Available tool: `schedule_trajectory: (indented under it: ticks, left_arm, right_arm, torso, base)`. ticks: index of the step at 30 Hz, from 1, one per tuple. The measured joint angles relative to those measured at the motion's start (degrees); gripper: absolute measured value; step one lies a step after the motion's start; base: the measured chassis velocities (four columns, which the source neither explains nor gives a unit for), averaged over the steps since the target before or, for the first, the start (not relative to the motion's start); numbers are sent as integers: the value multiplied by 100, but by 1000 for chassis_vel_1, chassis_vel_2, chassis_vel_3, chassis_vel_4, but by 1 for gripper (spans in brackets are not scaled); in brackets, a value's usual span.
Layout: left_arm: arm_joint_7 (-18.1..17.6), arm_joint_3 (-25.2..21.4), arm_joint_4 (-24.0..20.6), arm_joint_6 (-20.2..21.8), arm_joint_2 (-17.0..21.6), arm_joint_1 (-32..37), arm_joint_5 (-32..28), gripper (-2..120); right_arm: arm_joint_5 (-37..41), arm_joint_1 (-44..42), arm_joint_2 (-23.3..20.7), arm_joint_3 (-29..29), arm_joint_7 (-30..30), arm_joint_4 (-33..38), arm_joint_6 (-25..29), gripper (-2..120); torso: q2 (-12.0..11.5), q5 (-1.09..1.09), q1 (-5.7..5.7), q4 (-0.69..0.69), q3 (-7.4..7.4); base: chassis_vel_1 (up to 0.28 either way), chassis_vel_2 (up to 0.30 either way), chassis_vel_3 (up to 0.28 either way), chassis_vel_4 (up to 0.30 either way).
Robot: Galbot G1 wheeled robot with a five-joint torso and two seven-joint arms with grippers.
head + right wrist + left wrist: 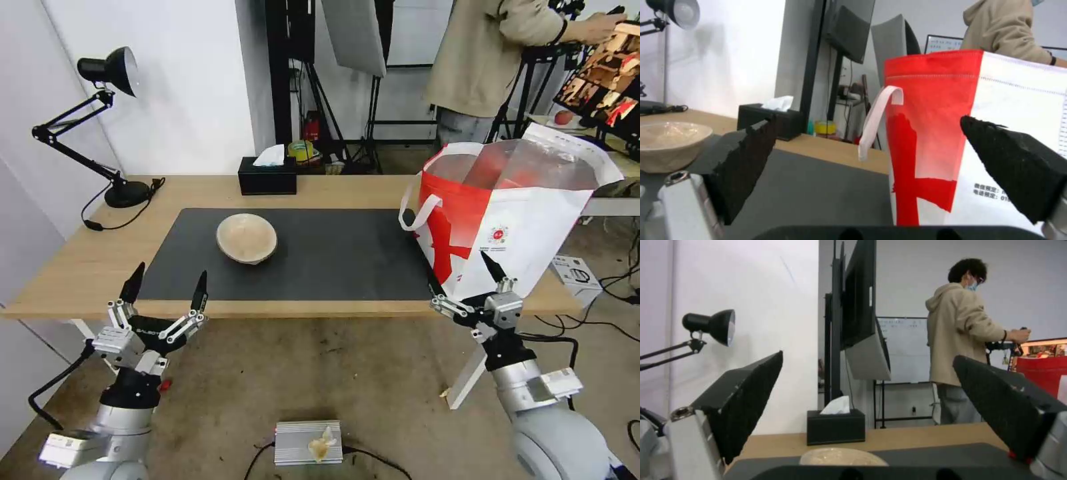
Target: Pick up the trash from the table and place it into the takeout bag.
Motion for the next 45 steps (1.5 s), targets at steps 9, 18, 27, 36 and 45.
schedule_trajectory:
  ticks: [9, 18, 27, 36, 45]
  left_arm:
    - [-8, 23, -45, 71, -6, 13, 2, 100]
    - [-16, 23, -34, 112, -42, -77, 0, 100]
    - [-30, 137, -46, 181, -55, -116, 31, 100]
    - [-38, 114, -36, 191, -1, -133, 20, 100]
    - [-98, 191, 47, 274, 156, -289, 61, 100]
  right_arm:
    - [-260, -314, 242, 52, -126, 170, -3, 100]
    - [-363, -421, 281, 89, -298, 215, 30, 100]
    - [-506, -471, 342, 51, -379, 197, 59, 100]
    - [-546, -479, 362, 40, -385, 183, 66, 100]
    - [-546, -476, 362, 36, -385, 179, 68, 100]
  torso:
    - [0, 0, 0, 0, 0]
    - [0, 0, 0, 0, 0]
    - [0, 0, 0, 0, 0]
    - [0, 0, 0, 0, 0]
    - [0, 0, 0, 0, 0]
  base:
    - [0, 0, 0, 0]
    - [0, 0, 0, 0]
    - [0, 0, 0, 0]
    - [0, 0, 0, 0]
    - [0, 0, 0, 0]
